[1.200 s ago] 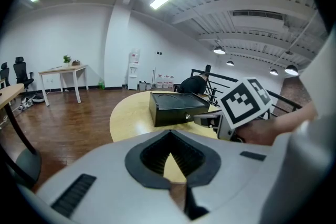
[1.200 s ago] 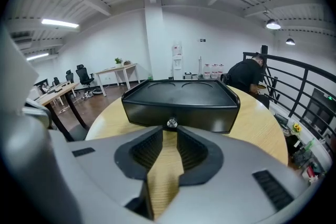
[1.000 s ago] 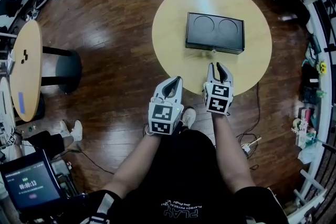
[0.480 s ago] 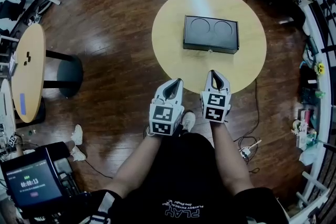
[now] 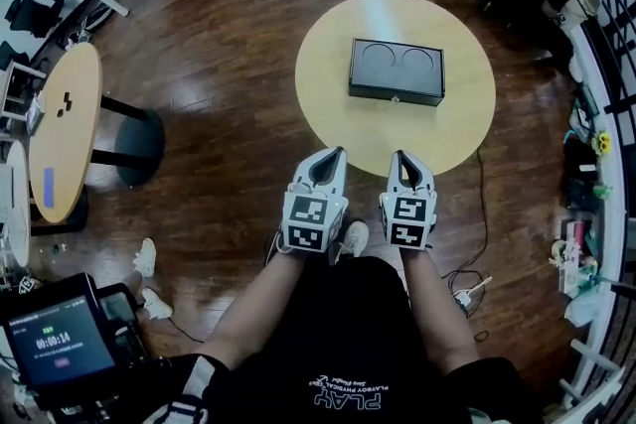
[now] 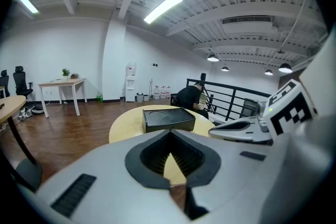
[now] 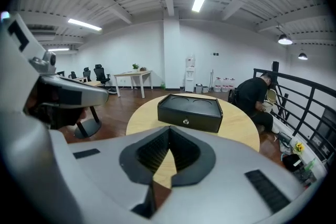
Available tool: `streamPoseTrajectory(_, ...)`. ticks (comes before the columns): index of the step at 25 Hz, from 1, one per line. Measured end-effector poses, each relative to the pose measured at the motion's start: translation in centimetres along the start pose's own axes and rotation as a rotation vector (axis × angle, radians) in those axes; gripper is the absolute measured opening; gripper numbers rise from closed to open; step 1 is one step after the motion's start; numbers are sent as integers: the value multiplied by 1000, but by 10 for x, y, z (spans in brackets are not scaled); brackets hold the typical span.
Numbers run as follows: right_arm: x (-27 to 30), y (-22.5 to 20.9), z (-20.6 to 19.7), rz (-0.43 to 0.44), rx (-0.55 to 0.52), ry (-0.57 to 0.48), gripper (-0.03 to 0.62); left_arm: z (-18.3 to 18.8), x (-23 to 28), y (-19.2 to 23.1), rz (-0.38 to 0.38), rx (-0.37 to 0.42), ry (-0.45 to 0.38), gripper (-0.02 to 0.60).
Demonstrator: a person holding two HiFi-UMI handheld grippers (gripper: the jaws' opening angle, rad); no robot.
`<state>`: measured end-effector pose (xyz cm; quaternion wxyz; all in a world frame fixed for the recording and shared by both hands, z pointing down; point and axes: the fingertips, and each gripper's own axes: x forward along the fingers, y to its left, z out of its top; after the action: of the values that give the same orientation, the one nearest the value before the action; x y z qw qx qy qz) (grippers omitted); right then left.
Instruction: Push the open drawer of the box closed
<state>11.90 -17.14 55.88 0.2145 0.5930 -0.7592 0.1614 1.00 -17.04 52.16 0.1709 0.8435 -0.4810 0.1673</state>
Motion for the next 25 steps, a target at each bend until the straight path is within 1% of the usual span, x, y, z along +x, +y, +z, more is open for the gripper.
streamPoseTrajectory(4, -23, 5, -2, 13, 3, -3, 6, 13, -14, -12, -29, -8, -19, -3)
streamPoseTrajectory(7, -35, 9, 1, 22, 26, -13, 6, 22, -19, -17, -38, 22, -27, -3)
streamPoseTrajectory(9, -40, 12, 9, 23, 42, -36, 6, 25, -20, -19, -39, 40, -30, -3)
streamPoseTrajectory(13, -49, 15, 25, 16, 51, -65, 6, 34, -25, -26, -49, 63, -36, -3)
streamPoseTrajectory(15, -54, 17, 24, 8, 52, -66, 6, 37, -31, -31, -59, 73, -42, -3)
streamPoseTrajectory(18, -68, 19, 22, -12, 36, -81, 6, 30, -41, -35, -67, 97, -48, -3)
streamPoseTrajectory(21, -86, 25, 22, -35, 18, -109, 6, 17, -53, -38, -63, 163, -43, -3)
streamPoseTrajectory(22, -92, 28, 21, -43, 8, -114, 6, 15, -59, -40, -68, 174, -46, -3)
streamPoseTrajectory(25, -111, 41, 16, -50, -19, -119, 6, 10, -81, -46, -87, 178, -61, -3)
